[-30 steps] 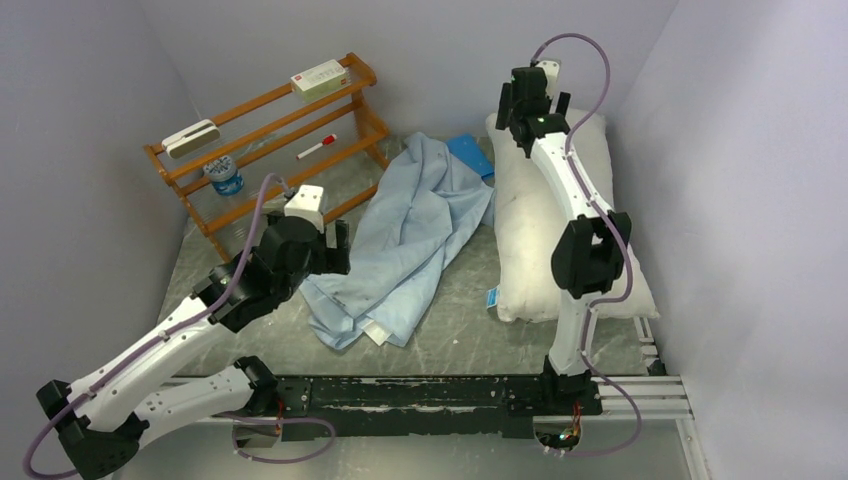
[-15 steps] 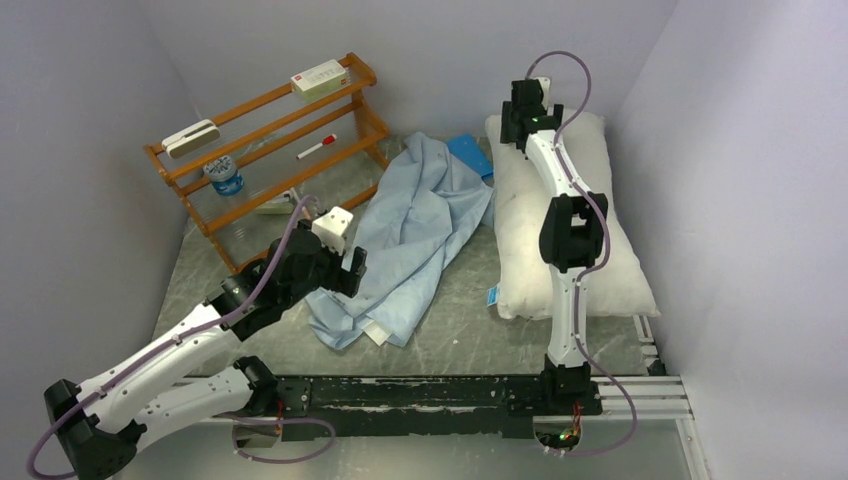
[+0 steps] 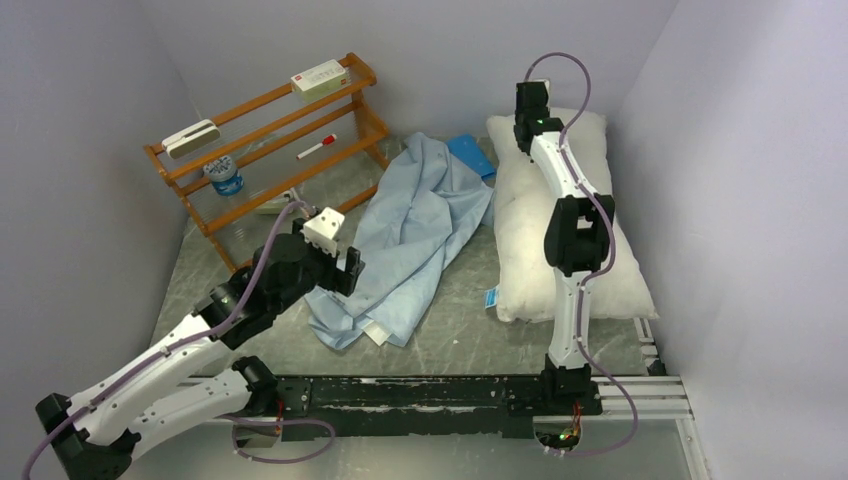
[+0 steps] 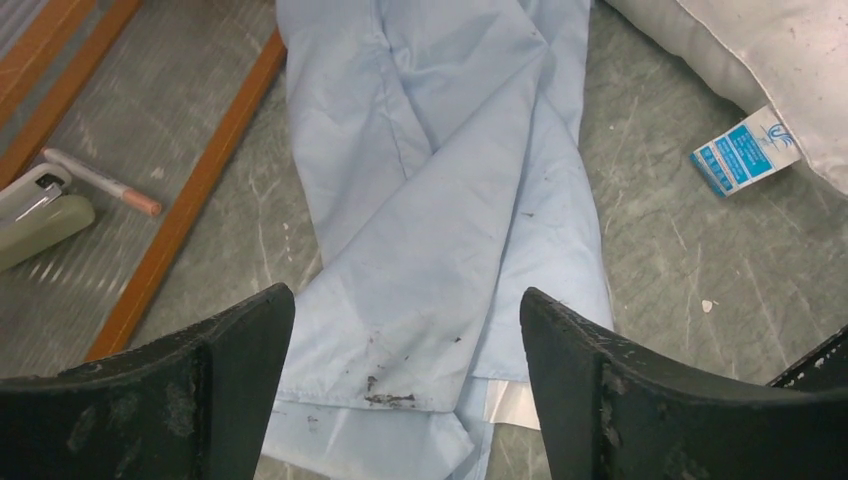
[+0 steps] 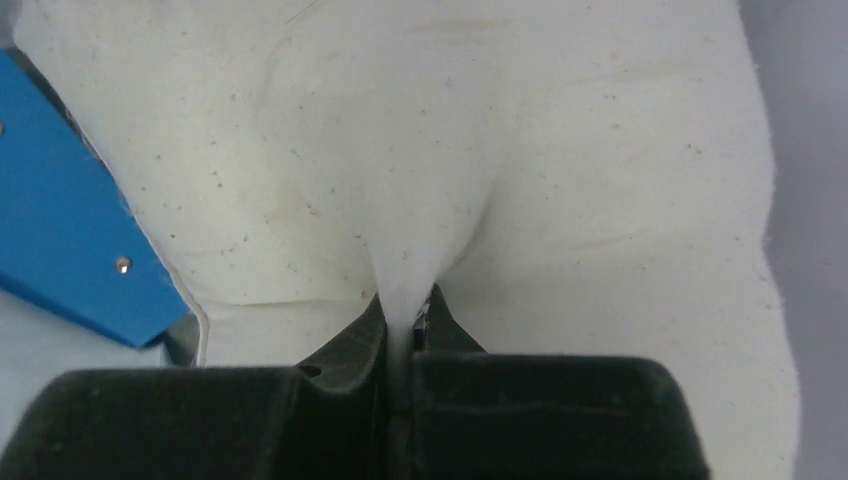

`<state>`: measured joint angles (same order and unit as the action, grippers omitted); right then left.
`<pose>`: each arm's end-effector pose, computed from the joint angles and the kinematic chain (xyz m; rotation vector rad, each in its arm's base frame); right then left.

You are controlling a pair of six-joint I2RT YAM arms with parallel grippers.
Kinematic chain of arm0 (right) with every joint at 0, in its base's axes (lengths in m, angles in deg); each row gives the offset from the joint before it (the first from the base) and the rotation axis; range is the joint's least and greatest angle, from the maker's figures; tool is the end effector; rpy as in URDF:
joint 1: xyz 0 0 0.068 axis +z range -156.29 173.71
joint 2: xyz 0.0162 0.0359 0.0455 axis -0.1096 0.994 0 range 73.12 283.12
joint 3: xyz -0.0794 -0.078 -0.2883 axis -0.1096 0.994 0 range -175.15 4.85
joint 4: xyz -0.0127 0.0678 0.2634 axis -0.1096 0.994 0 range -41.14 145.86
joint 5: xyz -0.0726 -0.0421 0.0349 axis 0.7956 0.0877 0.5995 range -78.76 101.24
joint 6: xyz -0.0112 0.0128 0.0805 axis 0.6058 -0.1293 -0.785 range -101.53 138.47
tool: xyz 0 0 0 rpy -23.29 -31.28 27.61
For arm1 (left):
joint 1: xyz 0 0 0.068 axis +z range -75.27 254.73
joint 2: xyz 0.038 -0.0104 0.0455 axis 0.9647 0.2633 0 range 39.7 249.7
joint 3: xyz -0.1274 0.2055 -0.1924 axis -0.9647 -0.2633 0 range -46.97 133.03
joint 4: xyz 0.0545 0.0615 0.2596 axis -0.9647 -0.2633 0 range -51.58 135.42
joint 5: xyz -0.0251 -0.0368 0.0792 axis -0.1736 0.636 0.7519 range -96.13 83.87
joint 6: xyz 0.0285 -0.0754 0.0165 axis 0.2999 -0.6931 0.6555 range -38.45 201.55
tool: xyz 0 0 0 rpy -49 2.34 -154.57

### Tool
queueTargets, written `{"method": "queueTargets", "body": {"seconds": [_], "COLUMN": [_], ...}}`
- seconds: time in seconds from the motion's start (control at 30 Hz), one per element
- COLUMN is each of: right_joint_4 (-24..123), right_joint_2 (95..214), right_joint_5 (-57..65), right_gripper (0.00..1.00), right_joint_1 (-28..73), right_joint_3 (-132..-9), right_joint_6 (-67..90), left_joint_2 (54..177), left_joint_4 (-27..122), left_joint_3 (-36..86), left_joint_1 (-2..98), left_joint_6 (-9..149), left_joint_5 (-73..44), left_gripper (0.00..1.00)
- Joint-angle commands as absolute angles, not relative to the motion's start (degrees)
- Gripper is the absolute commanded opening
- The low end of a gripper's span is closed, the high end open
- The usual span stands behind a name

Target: Put the pillow into the pillowcase

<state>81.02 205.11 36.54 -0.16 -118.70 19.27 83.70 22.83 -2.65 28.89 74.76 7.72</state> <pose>0.5894 0.0325 0.2689 0.0947 2.2352 -0.4513 0.1463 -0.1261 0.3298 0.5044 1.9000 -0.3696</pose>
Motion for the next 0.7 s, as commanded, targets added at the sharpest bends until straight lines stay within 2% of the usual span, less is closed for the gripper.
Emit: {"method": "queueTargets", "body": {"seconds": [0.0, 0.13, 0.2, 0.23, 0.47, 0.67], "right_joint_4": [82.64, 81.98, 82.78, 83.30, 84.36, 85.96], "right_joint_2": [196.84, 188.64, 184.72, 183.27, 172.75, 167.34], "right_joint_5": [39.09, 39.00, 39.53, 39.69, 38.22, 35.50], "right_gripper": [0.00, 0.00, 0.00, 0.00, 0.00, 0.00], "right_joint_1": [2.39, 3.21, 3.27, 3.21, 3.24, 3.16], "right_joint_3": [-114.16, -110.51, -109.54, -109.09, -103.25, -100.25], "right_joint_6": [24.32, 24.21, 23.74, 23.56, 20.70, 18.92], "left_joint_2": [84.63, 87.87, 89.90, 91.21, 101.22, 102.36], "left_joint_4": [27.80, 29.50, 28.55, 27.58, 15.13, 8.71], "left_joint_3": [-4.03, -3.67, -2.67, -1.56, 7.55, 5.63], "left_joint_1": [29.12, 29.05, 28.96, 28.76, 24.43, 22.53], "left_joint_6": [79.00, 88.20, 94.59, 96.94, 116.81, 134.05], "left_joint_5": [3.74, -5.97, -12.63, -14.08, -17.14, -20.46], "left_gripper": [0.84, 0.73, 0.63, 0.62, 0.63, 0.68]}}
